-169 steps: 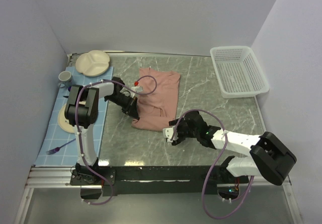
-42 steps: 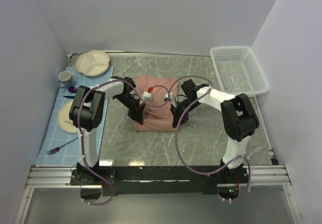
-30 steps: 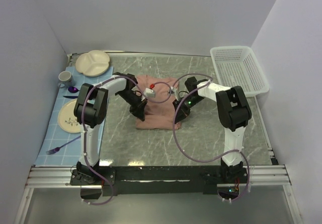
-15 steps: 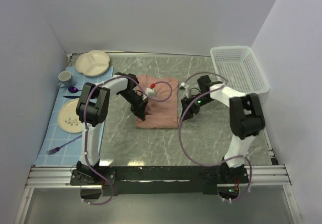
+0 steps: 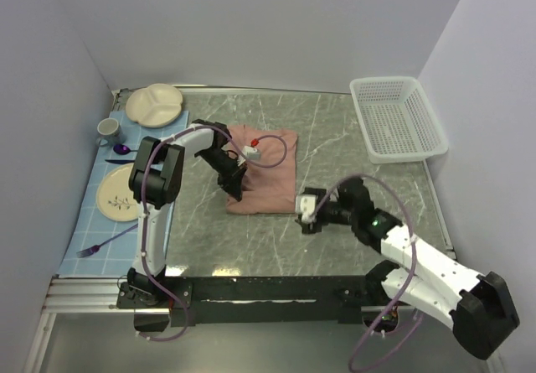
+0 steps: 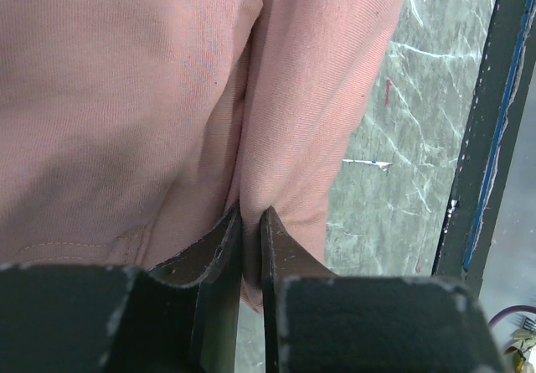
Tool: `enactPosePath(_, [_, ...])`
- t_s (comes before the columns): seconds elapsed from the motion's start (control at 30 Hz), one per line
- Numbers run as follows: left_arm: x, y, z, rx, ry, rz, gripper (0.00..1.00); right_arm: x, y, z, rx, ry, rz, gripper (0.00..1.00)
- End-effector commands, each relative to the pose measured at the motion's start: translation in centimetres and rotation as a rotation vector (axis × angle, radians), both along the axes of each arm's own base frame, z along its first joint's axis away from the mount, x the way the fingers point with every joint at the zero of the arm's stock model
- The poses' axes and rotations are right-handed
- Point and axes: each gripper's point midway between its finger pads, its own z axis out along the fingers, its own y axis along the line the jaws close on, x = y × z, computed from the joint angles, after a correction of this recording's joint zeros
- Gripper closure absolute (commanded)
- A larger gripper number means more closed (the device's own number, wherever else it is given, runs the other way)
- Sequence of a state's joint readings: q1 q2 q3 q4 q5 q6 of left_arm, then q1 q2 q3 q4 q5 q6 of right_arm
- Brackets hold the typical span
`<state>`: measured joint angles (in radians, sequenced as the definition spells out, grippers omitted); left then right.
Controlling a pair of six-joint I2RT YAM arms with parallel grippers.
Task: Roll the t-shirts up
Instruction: Roll the T-shirt to the center of the board.
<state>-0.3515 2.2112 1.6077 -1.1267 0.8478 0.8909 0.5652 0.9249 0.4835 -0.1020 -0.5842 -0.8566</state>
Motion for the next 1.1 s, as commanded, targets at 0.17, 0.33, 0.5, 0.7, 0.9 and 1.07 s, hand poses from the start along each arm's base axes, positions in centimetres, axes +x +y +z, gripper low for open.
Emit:
enactPosePath(0.17, [0.3, 0.0, -1.1, 0.025, -0.042, -0.010, 0.83, 2.9, 2.2, -0.1, -0.079, -0.401, 0.097, 0.31])
enactPosePath(0.33, [0.4, 0.0, -1.2, 0.030, -0.038, -0.003, 0.83, 2.9, 2.6, -2.7, -0.155, -0.374, 0.148, 0.33])
enactPosePath(0.5, [0.7, 0.1, -1.6, 0.049, -0.030, -0.007, 0.83, 2.5, 2.9, -3.9, -0.185, -0.348, 0.197, 0.35])
enactPosePath(0.7, [1.0, 0.1, -1.6, 0.048, -0.035, -0.009, 0.83, 3.5, 2.4, -6.4, -0.309, -0.303, 0.193, 0.36])
enactPosePath(0.9, [0.9, -0.1, -1.4, 0.036, -0.033, -0.016, 0.81, 5.1, 2.3, -8.3, -0.388, -0.247, 0.145, 0.38])
enactPosePath(1.07, [1.4, 0.6, -1.7, 0.058, -0.045, 0.006, 0.72, 5.6, 1.4, -10.2, -0.468, -0.182, 0.109, 0.56])
